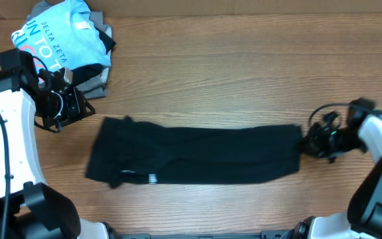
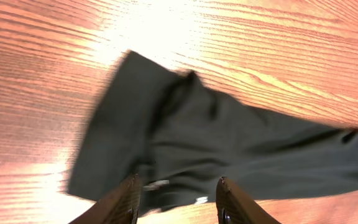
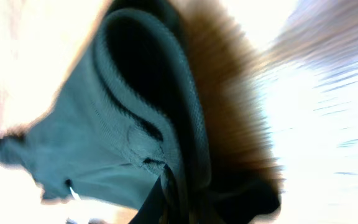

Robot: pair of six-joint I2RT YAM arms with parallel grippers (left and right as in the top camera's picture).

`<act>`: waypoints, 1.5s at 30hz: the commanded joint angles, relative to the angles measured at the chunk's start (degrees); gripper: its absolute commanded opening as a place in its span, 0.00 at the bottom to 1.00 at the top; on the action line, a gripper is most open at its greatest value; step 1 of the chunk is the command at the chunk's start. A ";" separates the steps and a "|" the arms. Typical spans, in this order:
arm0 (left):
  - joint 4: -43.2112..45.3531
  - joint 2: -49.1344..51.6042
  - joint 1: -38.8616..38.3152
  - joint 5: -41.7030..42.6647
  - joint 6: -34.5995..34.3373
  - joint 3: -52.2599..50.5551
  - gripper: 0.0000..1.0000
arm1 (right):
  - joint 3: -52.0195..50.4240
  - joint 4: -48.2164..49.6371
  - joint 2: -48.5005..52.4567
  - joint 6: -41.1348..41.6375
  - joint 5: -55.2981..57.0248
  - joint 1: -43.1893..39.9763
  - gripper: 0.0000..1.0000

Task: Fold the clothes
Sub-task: 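Fold the right end of the shirt leftward over itself with the right gripper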

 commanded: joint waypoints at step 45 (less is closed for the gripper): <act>-2.80 -2.58 0.02 -0.02 1.77 1.46 0.52 | 4.15 7.87 -10.38 19.10 8.46 39.41 0.49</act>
